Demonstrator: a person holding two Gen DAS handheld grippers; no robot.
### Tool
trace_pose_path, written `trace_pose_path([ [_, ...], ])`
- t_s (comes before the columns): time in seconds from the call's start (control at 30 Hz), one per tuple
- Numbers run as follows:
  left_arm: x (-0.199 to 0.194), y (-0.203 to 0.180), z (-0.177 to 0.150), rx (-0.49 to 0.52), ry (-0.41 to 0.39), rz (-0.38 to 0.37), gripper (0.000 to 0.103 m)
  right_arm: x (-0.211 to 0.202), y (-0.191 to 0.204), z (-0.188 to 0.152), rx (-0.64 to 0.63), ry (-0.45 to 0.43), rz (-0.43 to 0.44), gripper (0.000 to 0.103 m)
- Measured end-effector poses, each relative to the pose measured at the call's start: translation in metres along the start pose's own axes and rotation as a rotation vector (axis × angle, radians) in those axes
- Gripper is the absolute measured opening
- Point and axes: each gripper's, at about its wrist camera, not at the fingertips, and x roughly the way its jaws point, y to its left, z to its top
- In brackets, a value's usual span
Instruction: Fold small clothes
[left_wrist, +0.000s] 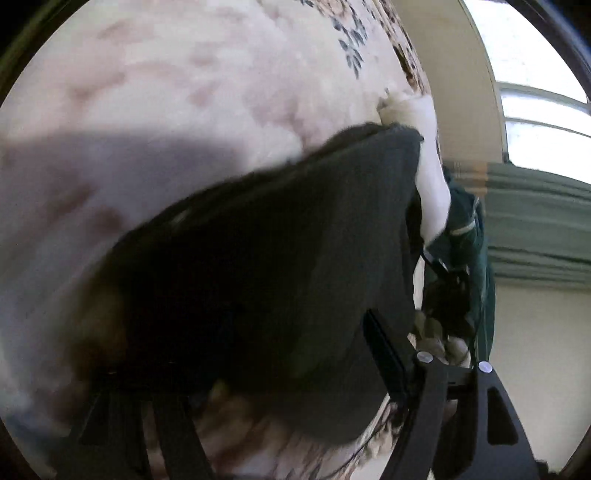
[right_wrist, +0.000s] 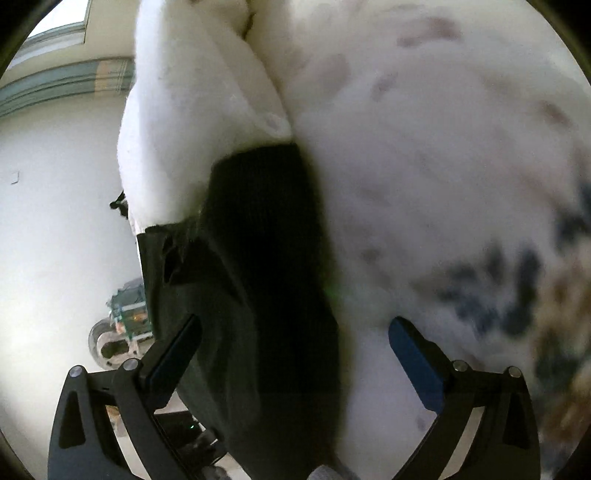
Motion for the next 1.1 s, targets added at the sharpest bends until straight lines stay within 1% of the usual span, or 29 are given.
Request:
trace_pose_path([
  [0.1,0.004,0.0,0.006,-0.054,-0.056,-0.028,0.072,0.006,0.007,0.009,-0.037,0.022,0.063,0.103],
  [0.17,0.004,-0.002,0.008,-0.074,-0.077,-0.04,0.071,0.01,0.01,0.01,-0.046,0.03,0.114,0.103],
  [0.23,0.004,-0.001,0.009,-0.086,-0.096,-0.054,0.07,0.018,0.014,0.009,-0.056,0.035,0.141,0.103],
  [0.3,0.004,-0.003,0.013,-0.078,-0.096,-0.042,0.041,0.028,0.019,0.008,-0.073,0.022,0.153,0.102],
  [0.33,0.002,-0.005,0.015,-0.062,-0.091,-0.035,0.038,0.028,0.018,0.004,-0.076,0.016,0.161,0.094],
  [0.37,0.001,-0.006,0.017,-0.046,-0.089,-0.033,0.032,0.03,0.018,0.002,-0.078,0.008,0.168,0.065],
  [0.43,-0.002,-0.012,0.022,-0.029,-0.078,-0.046,0.029,0.03,0.011,-0.005,-0.069,-0.009,0.136,0.022],
  [0.5,-0.008,-0.016,0.027,-0.023,-0.052,-0.065,0.027,0.025,0.008,-0.018,-0.096,-0.065,0.117,0.021],
  [0.53,-0.009,-0.025,0.032,0.006,-0.031,-0.065,0.026,0.022,0.007,-0.022,-0.095,-0.081,0.121,0.02],
  [0.63,-0.021,-0.045,0.05,0.099,0.032,-0.041,0.025,0.005,0.003,-0.048,-0.048,-0.146,0.148,0.019],
  [0.67,-0.024,-0.051,0.057,0.122,0.055,-0.033,0.025,-0.004,0.0,-0.065,-0.02,-0.171,0.147,0.018],
  [0.73,-0.029,-0.064,0.075,0.149,0.113,-0.039,0.025,-0.015,-0.007,-0.09,0.038,-0.201,0.167,0.018],
  [0.77,-0.031,-0.071,0.084,0.167,0.135,-0.036,0.025,-0.021,-0.012,-0.108,0.077,-0.217,0.177,0.017],
  [0.8,-0.031,-0.078,0.093,0.191,0.168,-0.039,0.025,-0.028,-0.019,-0.134,0.133,-0.232,0.183,0.017],
  [0.83,-0.031,-0.087,0.102,0.221,0.198,-0.031,0.025,-0.032,-0.025,-0.148,0.169,-0.235,0.191,0.017],
  [0.9,-0.023,-0.101,0.115,0.29,0.277,-0.016,0.025,-0.034,-0.033,-0.2,0.264,-0.239,0.208,0.017],
  [0.97,-0.005,-0.11,0.121,0.362,0.38,0.034,0.025,-0.034,-0.035,-0.252,0.327,-0.235,0.217,0.017],
  [1.0,0.012,-0.11,0.12,0.415,0.453,0.076,0.027,-0.03,-0.035,-0.279,0.355,-0.23,0.215,0.017],
  [1.03,0.023,-0.108,0.118,0.436,0.491,0.112,0.029,-0.026,-0.036,-0.308,0.394,-0.232,0.213,0.017],
  [1.07,0.034,-0.102,0.115,0.452,0.526,0.151,0.03,-0.024,-0.04,-0.324,0.428,-0.229,0.222,0.017],
  [1.1,0.044,-0.096,0.112,0.466,0.55,0.185,0.035,-0.018,-0.042,-0.339,0.448,-0.223,0.211,0.017],
])
